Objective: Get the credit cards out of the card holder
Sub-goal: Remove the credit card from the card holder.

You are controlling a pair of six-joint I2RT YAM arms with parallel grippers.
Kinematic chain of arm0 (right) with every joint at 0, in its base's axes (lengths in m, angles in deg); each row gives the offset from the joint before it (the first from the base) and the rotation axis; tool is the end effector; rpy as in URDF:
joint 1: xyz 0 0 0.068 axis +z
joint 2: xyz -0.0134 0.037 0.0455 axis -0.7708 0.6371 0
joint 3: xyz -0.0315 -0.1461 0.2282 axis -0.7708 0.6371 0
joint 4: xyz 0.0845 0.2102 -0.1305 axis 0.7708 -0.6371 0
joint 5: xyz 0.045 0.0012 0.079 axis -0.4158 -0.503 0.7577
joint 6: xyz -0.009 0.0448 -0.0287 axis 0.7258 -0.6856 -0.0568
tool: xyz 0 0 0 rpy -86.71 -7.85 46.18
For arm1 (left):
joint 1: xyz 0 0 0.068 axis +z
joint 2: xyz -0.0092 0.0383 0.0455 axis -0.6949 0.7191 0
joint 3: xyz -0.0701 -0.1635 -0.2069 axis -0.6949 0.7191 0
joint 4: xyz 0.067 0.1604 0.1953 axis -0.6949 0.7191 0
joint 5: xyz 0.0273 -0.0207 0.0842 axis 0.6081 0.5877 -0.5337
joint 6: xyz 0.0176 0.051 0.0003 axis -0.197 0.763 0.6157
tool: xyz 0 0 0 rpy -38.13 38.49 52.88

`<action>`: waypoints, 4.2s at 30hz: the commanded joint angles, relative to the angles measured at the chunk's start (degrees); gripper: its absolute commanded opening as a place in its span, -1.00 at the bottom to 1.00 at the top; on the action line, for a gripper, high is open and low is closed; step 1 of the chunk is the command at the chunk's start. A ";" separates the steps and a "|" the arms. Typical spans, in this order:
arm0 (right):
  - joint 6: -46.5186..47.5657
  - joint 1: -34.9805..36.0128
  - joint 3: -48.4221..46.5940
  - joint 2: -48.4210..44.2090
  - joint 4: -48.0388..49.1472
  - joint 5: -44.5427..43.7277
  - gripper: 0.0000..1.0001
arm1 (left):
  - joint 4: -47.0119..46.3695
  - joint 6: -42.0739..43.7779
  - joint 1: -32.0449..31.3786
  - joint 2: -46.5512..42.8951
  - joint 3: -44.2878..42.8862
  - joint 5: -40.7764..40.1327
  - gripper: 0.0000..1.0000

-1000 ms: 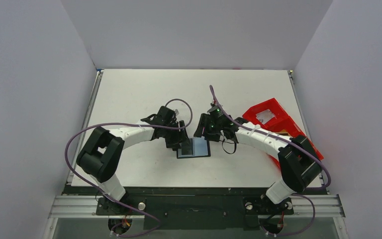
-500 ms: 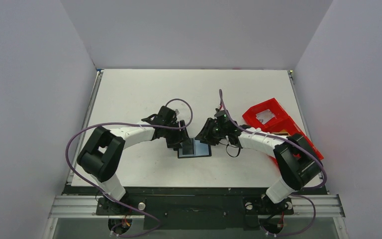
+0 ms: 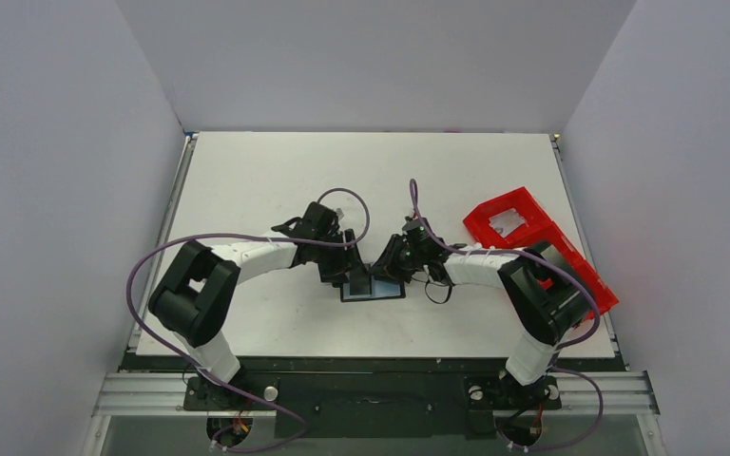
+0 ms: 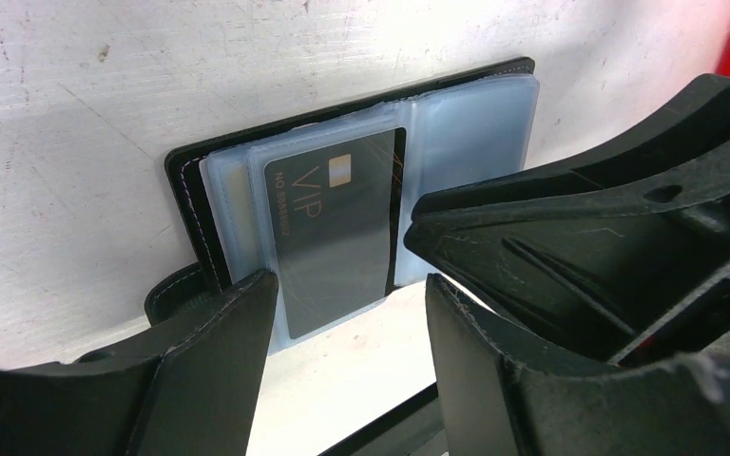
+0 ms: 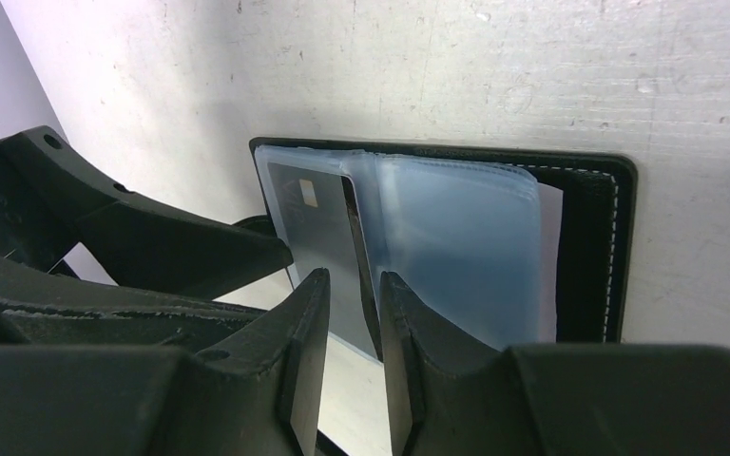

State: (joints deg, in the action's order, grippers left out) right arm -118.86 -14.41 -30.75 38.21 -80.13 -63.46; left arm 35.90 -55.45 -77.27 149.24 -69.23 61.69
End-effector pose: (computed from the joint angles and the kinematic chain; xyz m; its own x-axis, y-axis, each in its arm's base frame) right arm 0.2570 0.2030 0.1393 -0.9404 0.3282 -0.0893 0.1628 0.6649 0.7290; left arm 0.2715 -0.1914 0.1602 -0.9681 -0.1802 -0.1742 -0.0515 0.8231 -0.5656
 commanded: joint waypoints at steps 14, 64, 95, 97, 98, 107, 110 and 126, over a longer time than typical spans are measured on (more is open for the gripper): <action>-1.34 0.88 2.45 2.72 6.42 0.14 -0.57 | -1.25 0.38 -1.26 2.05 -2.84 -0.26 0.12; -10.38 -4.27 13.83 3.84 29.27 5.09 -0.77 | 2.62 -1.73 -2.15 5.68 -3.61 -4.47 0.12; -4.96 -7.29 14.33 -0.09 21.77 2.21 -1.00 | 5.29 -2.17 -0.63 5.58 -2.13 -7.15 0.12; -4.46 -7.50 14.40 -0.51 21.18 2.06 -1.00 | 5.40 -2.11 -0.54 5.60 -2.22 -7.07 0.11; -4.29 -7.61 14.52 -0.63 21.10 2.16 -1.00 | 5.40 -2.05 -0.55 5.61 -2.34 -7.01 0.12; -1.39 -8.90 14.29 -3.50 17.17 2.31 -1.00 | 5.40 -1.43 -0.58 5.56 -2.95 -6.85 0.12; -0.20 -9.31 14.07 -4.56 15.48 2.36 -1.00 | 5.47 -1.16 -0.53 5.29 -3.08 -6.84 0.12; 2.16 -10.18 12.63 -8.62 10.77 2.42 -1.00 | 8.26 1.79 -0.84 2.27 -8.77 -5.23 0.12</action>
State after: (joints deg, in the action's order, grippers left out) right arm -118.68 -23.92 -16.65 32.48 -67.78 -59.40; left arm 40.16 -56.58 -78.48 152.54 -74.48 59.05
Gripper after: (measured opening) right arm 0.006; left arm 0.558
